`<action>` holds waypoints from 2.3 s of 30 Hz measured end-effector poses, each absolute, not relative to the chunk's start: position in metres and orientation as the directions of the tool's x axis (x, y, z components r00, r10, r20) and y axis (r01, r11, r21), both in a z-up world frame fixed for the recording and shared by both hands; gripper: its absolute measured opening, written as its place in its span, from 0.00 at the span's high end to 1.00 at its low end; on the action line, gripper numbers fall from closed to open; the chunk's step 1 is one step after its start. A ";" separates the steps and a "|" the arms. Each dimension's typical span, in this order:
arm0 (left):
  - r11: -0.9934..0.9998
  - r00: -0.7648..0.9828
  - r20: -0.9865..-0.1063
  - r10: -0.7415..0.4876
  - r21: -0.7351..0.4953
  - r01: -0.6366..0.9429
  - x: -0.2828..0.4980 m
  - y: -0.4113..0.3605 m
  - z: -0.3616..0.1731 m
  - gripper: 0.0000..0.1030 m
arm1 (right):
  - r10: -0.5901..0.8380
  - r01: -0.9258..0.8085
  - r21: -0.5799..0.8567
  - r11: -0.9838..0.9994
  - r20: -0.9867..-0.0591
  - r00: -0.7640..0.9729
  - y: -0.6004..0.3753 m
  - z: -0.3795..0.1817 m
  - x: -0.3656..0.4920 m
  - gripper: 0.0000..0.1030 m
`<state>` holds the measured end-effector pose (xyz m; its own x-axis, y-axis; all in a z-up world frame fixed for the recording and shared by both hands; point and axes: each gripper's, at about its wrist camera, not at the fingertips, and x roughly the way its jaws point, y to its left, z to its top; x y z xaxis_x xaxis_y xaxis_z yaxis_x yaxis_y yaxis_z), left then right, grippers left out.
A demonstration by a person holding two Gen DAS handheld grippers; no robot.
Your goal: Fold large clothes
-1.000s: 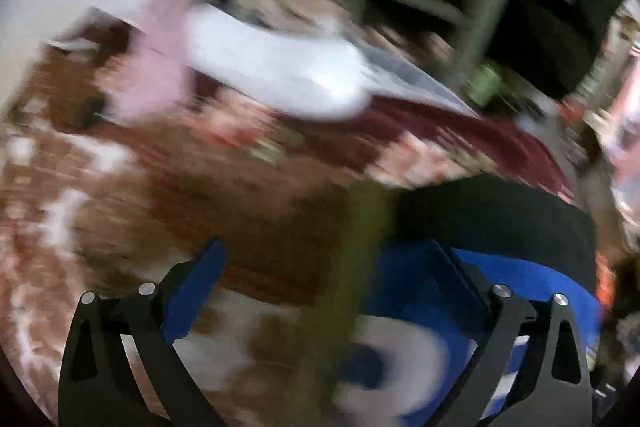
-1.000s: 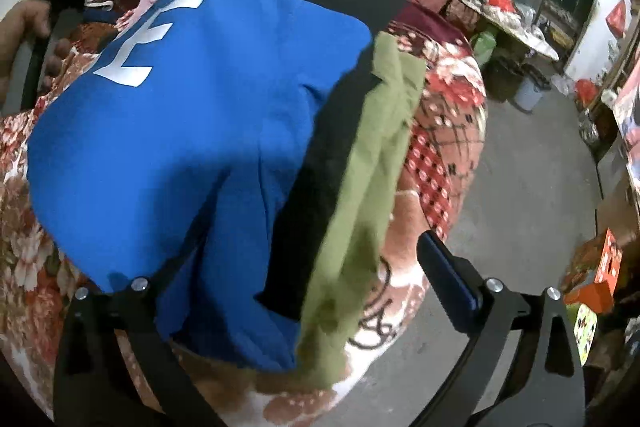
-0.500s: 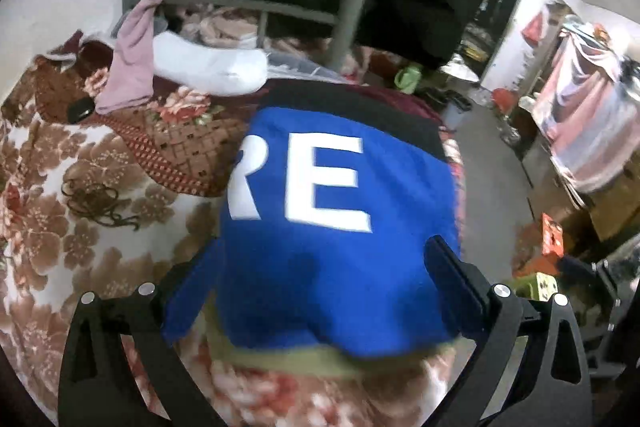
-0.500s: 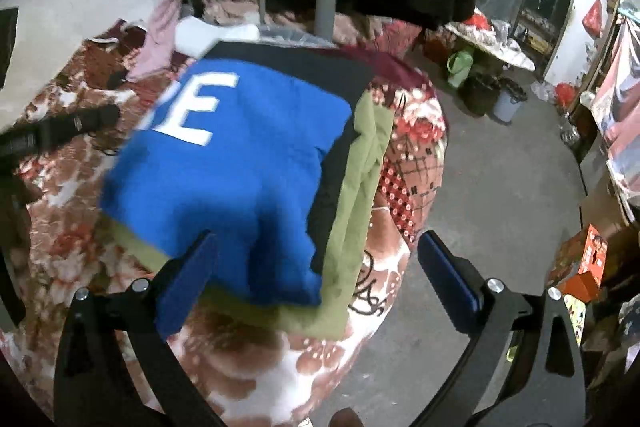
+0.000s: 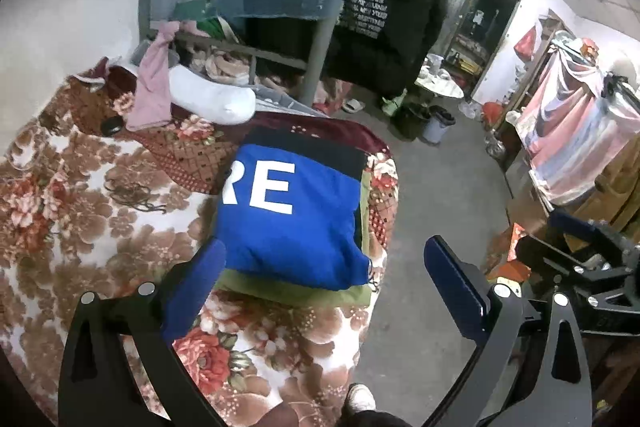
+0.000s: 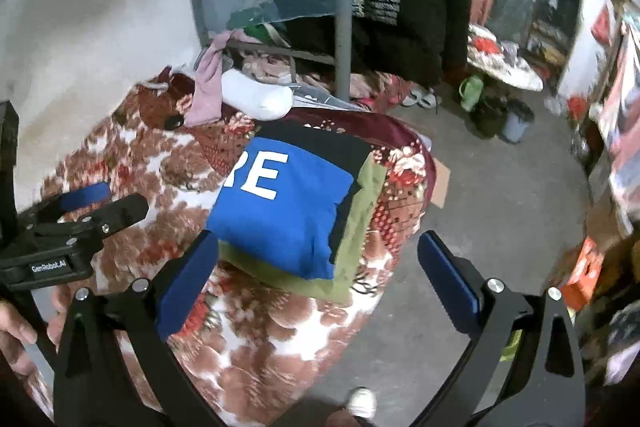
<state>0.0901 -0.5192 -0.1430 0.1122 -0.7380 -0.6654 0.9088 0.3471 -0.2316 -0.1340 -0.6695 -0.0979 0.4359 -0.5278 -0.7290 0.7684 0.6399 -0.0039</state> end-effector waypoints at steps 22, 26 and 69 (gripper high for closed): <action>0.404 0.225 -0.659 -0.718 -0.131 0.905 0.050 -0.499 -0.085 0.05 | -0.419 0.635 0.057 0.770 -0.706 0.571 -0.654 -0.058 -0.151 0.05; 0.421 0.259 -0.662 -0.704 -0.095 0.902 0.050 -0.500 -0.082 0.05 | -0.405 0.635 0.076 0.769 -0.710 0.576 -0.658 -0.055 -0.147 0.05; 0.399 0.244 -0.667 -0.704 -0.087 0.913 0.071 -0.523 -0.078 0.05 | -0.393 0.664 0.100 0.741 -0.737 0.550 -0.702 -0.064 -0.134 0.05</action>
<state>0.0714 -0.5233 -0.0784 0.2445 -0.7043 -0.6665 0.9127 0.3992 -0.0870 -0.1342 -0.7016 -0.0639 0.5502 -0.3931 -0.7367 0.6638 0.7412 0.1002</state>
